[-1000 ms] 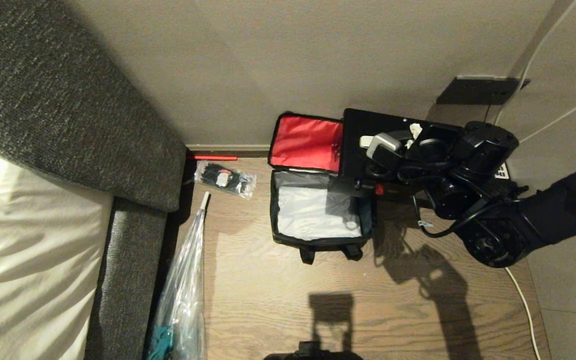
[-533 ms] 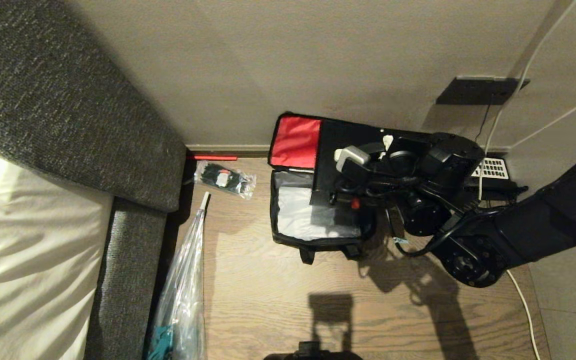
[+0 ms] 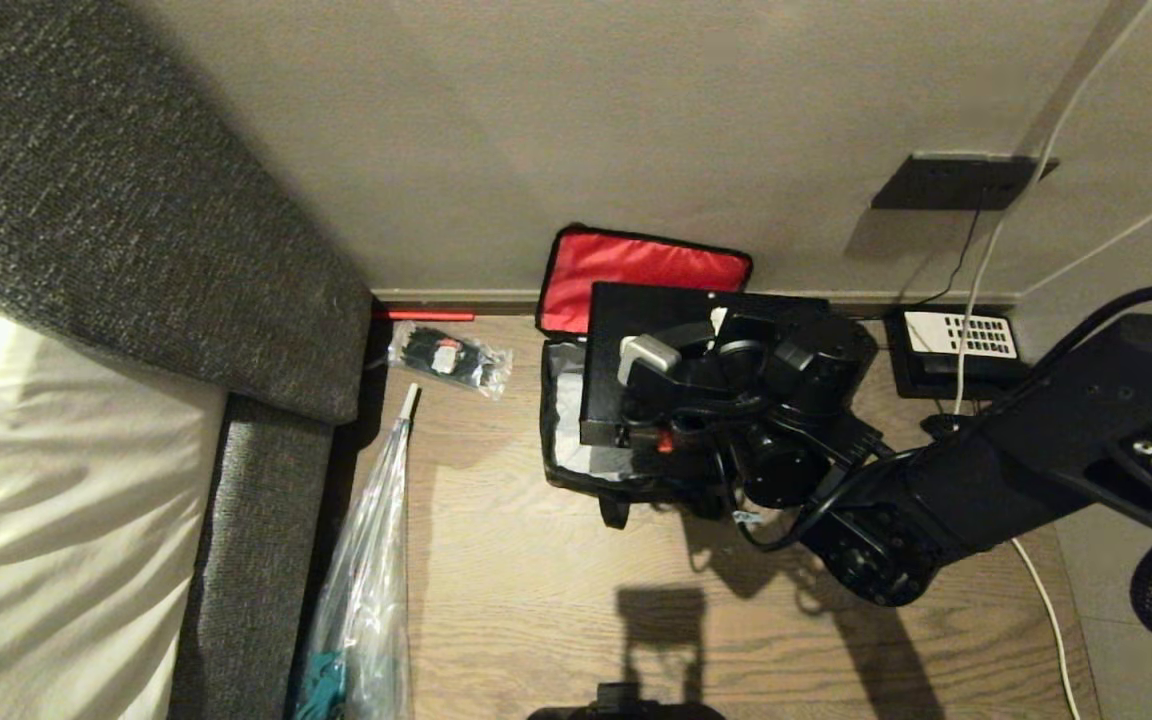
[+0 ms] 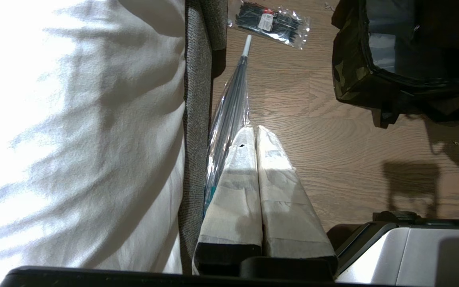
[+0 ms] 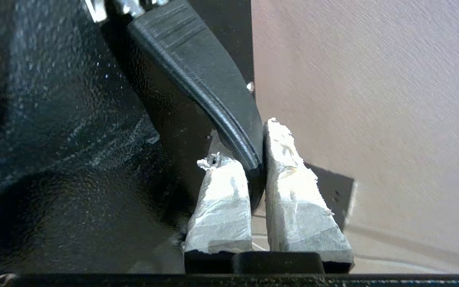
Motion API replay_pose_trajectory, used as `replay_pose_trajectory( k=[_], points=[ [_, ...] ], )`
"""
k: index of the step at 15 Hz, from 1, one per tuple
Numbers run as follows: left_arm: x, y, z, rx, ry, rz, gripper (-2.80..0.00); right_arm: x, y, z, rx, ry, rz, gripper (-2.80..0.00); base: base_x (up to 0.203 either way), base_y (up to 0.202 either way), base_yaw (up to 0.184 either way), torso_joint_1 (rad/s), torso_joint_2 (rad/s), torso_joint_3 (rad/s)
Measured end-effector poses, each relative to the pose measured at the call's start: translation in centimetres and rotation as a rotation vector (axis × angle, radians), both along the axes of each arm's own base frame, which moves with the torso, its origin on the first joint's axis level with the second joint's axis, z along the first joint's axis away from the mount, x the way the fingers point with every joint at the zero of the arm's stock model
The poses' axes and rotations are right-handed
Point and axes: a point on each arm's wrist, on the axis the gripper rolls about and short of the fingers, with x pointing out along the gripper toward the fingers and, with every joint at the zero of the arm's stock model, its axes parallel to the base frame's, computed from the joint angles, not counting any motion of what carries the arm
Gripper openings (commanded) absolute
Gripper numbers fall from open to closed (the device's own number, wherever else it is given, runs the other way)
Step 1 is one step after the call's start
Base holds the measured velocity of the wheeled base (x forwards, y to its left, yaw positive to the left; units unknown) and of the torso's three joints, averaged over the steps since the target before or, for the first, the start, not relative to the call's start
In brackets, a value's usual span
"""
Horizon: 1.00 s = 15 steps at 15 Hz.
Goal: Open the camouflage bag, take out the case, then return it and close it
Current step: Place the black box back
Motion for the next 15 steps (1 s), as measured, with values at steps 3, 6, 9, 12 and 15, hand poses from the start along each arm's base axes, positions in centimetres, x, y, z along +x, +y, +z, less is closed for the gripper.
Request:
replay_pose_trajectory(
  k=[3, 6, 9, 12, 15],
  points=[
    [0.0, 0.0, 0.0, 0.000, 0.000, 0.000, -2.80, 0.4, 1.6, -0.4, 0.007, -0.009, 0.024, -2.80, 0.000, 0.000, 0.000, 0.000, 0.00, 0.000],
    [0.0, 0.0, 0.0, 0.000, 0.000, 0.000, -2.80, 1.0, 2.7, -1.2, 0.011, -0.012, 0.038, -2.80, 0.000, 0.000, 0.000, 0.000, 0.00, 0.000],
    [0.0, 0.0, 0.0, 0.000, 0.000, 0.000, -2.80, 1.9, 3.6, -2.0, 0.021, -0.014, 0.042, -2.80, 0.000, 0.000, 0.000, 0.000, 0.00, 0.000],
    [0.0, 0.0, 0.0, 0.000, 0.000, 0.000, -2.80, 2.5, 4.2, -2.7, 0.026, -0.015, 0.043, -2.80, 0.000, 0.000, 0.000, 0.000, 0.00, 0.000],
    [0.0, 0.0, 0.0, 0.000, 0.000, 0.001, -2.80, 2.9, 4.4, -3.5, 0.021, -0.006, 0.044, -2.80, 0.000, 0.000, 0.000, 0.000, 0.00, 0.000]
  ],
)
